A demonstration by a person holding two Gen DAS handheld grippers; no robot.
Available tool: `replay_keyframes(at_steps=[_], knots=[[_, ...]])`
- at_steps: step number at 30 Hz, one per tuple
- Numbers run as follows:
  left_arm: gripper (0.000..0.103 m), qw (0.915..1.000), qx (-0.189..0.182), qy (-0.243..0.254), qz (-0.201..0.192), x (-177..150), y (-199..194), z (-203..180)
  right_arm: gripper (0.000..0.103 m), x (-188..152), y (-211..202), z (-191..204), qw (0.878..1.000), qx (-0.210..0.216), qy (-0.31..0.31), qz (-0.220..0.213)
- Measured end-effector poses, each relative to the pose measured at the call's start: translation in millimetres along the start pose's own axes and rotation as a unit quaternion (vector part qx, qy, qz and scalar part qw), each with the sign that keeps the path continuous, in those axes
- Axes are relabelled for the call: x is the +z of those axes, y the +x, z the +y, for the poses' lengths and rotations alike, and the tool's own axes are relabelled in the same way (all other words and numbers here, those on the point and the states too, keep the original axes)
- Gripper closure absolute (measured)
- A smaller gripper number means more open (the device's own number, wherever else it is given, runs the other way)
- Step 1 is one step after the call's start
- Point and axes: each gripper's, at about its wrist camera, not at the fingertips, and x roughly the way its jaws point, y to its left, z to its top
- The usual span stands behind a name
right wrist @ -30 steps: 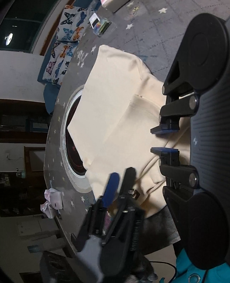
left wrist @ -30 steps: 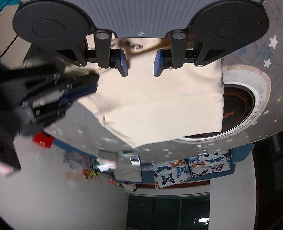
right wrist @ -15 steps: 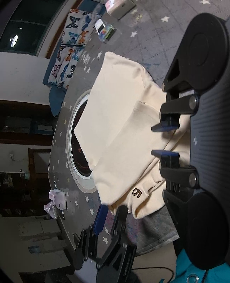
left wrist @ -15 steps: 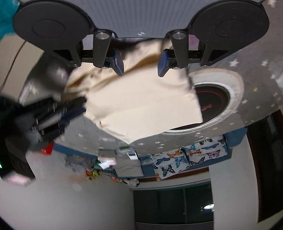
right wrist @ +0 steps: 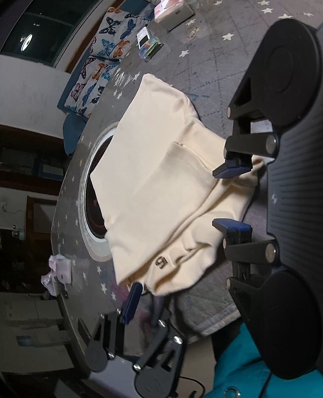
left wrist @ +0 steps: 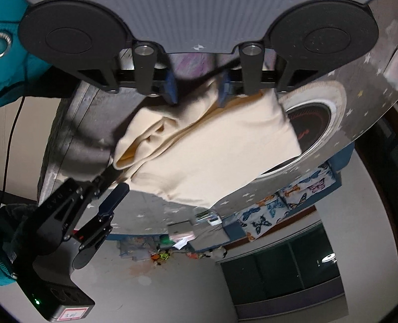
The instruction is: Fold clothes
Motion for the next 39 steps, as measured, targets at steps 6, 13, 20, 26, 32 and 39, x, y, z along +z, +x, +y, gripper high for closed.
replay_keyframes(at_steps=[6,13,20,26,32,39], knots=[[0.092,0.9984,-0.007,-0.053,-0.015,15,-1,16,0.055,-3,-2,11,0.999,0.008,-0.041,0.002],[0.089,0.9962,-0.047,-0.071,0.016,8,-9,27,0.054,-8,-9,10,0.998,0.016,-0.053,0.009],[0.089,0.9816,-0.011,-0.188,0.030,0,-4,58,0.054,-7,-12,-6,1.000,0.004,-0.022,-0.002],[0.089,0.9764,0.070,-0.201,0.038,-2,1,54,0.054,-6,-3,-7,1.000,0.011,-0.010,-0.006],[0.085,0.9717,0.117,-0.200,0.050,-2,-3,50,0.051,-4,5,-5,1.000,0.017,-0.010,-0.005],[0.080,0.9655,0.141,-0.208,0.069,-5,-6,52,0.049,-4,4,-8,1.000,0.014,-0.007,-0.004]])
